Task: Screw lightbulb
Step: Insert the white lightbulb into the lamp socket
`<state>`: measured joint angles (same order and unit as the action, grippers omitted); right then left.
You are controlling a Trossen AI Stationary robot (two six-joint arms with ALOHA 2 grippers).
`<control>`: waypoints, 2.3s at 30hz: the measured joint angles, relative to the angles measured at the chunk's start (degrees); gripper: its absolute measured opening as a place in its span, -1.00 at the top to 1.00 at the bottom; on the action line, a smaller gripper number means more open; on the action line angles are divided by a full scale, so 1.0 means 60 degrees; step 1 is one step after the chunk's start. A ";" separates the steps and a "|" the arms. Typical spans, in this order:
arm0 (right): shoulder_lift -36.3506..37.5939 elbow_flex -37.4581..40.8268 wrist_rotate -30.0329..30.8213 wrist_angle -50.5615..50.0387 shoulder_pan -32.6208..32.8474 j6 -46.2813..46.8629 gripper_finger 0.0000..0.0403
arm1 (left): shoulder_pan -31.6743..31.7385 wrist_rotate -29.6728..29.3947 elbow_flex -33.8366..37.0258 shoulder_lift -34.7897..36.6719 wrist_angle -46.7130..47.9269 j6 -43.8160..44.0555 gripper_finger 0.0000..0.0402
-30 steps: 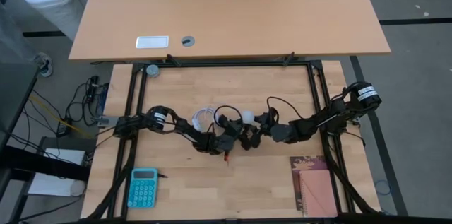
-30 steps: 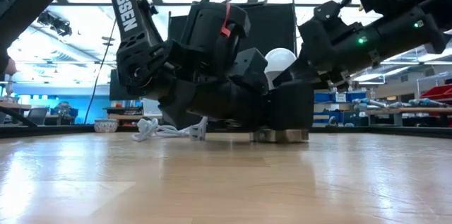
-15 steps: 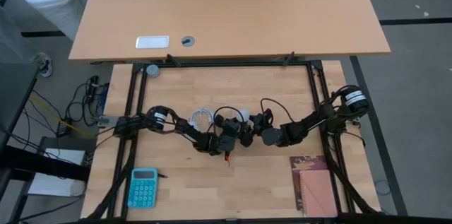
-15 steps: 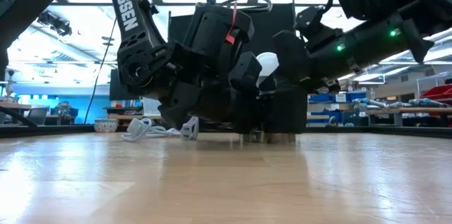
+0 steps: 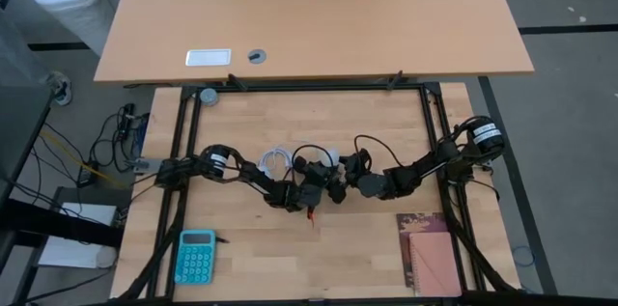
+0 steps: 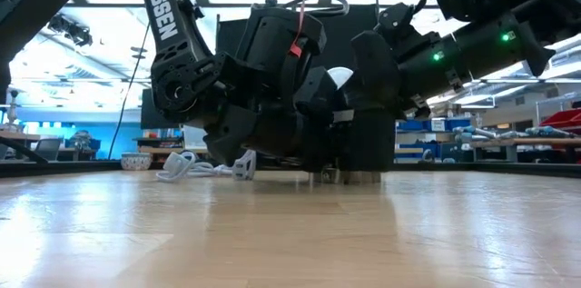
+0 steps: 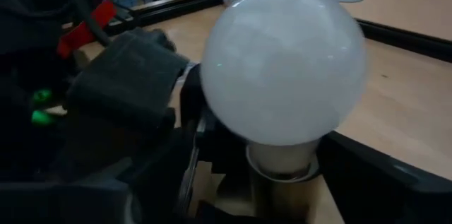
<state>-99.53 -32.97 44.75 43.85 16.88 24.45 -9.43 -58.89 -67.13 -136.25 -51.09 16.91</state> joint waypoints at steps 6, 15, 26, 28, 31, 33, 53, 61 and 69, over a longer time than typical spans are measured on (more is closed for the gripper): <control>0.0625 0.0498 -0.0549 -0.0221 0.0124 -0.0210 -0.71 | -0.0087 0.0668 -0.0002 0.0004 0.0006 -0.0135 0.01; 0.2322 0.2091 -0.2558 -0.0150 0.0234 -0.0477 -0.66 | -0.0047 0.3778 0.0839 0.0030 -0.1375 -0.1105 0.01; 0.2528 0.2701 -0.3027 -0.0004 0.0511 -0.2275 -0.55 | 0.0396 0.9009 0.1479 0.0055 -0.2517 -0.2371 0.01; 0.2528 0.2710 -0.3104 0.0012 0.0484 -0.2380 -0.53 | 0.0507 0.9562 0.1481 0.0058 -0.2586 -0.2329 0.01; 0.2572 0.2728 -0.3517 0.0285 0.0457 -0.2745 -0.52 | 0.0653 1.0451 0.1486 0.0047 -0.2688 -0.2283 0.01; 0.2576 0.2728 -0.3866 0.0446 0.0453 -0.2894 -0.52 | 0.0758 1.1249 0.1486 0.0047 -0.2718 -0.2280 0.01; 0.1038 0.2721 -0.5976 0.3614 -0.0203 -0.3430 -0.52 | 0.1104 1.3408 0.1504 0.0015 -0.3023 -0.2507 0.01; 0.0077 0.2707 -0.6385 0.5031 -0.0408 -0.3341 -0.52 | 0.1096 1.3395 0.1504 0.0015 -0.3031 -0.2495 0.01; -0.0117 0.2696 -0.6505 0.5548 -0.0544 -0.3352 -0.51 | 0.1093 1.3366 0.1503 0.0015 -0.3034 -0.2459 0.01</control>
<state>-100.22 -16.80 5.72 77.14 13.61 4.34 -2.87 21.30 -58.11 -136.16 -69.30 2.15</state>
